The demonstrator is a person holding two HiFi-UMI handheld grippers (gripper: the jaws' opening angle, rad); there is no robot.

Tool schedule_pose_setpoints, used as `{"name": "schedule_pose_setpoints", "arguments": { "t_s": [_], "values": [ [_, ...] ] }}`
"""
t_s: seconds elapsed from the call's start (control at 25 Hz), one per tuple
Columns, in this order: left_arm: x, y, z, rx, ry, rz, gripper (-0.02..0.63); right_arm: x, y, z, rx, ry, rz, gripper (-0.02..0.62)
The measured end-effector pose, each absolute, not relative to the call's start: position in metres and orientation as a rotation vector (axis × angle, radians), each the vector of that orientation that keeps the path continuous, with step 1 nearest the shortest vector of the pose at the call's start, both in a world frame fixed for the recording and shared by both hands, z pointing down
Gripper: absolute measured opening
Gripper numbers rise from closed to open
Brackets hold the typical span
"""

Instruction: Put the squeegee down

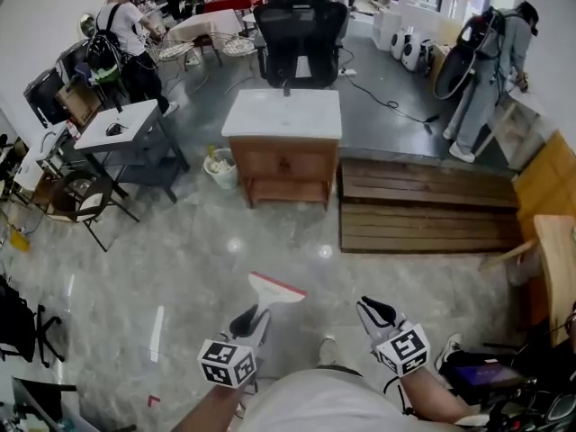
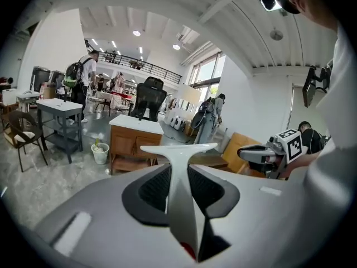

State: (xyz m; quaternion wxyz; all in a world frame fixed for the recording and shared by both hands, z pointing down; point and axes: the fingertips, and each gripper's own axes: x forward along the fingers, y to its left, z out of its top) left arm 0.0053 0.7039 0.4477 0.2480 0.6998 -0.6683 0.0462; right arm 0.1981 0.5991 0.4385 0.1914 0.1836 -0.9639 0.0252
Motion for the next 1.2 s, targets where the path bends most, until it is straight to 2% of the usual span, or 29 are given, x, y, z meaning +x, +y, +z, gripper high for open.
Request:
{"name": "schedule_pose_setpoints", "arguments": {
  "t_s": [0.28,0.56,0.92,1.2],
  "values": [
    [0.021,0.609,0.445,1.888,-1.884,0.147,0.105,0.227,0.506,0.441,0.531,-2.749,0.043,0.084],
    [0.011,0.557,0.435,1.840,-1.892,0.142,0.105,0.220,0.462,0.446,0.529,-2.753,0.031,0.087],
    [-0.046,0.460,0.462,1.880,-1.859,0.158,0.105,0.163,0.391,0.476,0.547,-2.698,0.089,0.087],
    [-0.111,0.357,0.451,1.999,-1.755,0.159,0.104,0.089,0.306,0.457,0.645,-2.673,0.082,0.087]
  ]
}}
